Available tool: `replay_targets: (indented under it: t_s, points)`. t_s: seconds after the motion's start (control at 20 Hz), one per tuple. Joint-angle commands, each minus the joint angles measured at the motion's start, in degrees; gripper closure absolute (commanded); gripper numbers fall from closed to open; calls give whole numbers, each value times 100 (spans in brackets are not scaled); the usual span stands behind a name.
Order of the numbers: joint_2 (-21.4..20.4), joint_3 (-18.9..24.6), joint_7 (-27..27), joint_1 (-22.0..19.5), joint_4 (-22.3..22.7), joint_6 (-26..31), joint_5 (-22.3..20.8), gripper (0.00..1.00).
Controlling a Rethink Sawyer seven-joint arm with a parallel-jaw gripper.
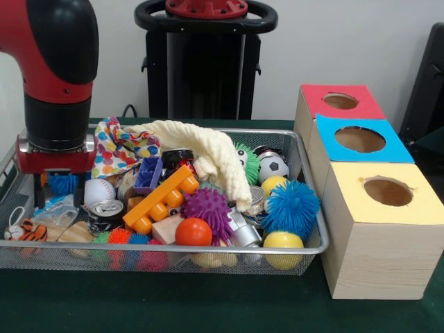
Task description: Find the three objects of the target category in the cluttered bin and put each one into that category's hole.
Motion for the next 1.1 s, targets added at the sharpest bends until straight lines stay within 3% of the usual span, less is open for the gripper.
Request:
replay_targets:
  t_s: [0.05, 0.55, 1.1]
  points:
    - [70, 51, 1221, 50, 496, -355, 173, 0]
    - [136, 24, 1378, 19, 683, -822, 207, 0]
    - [463, 536, 1029, -373, 795, -1392, 329, 0]
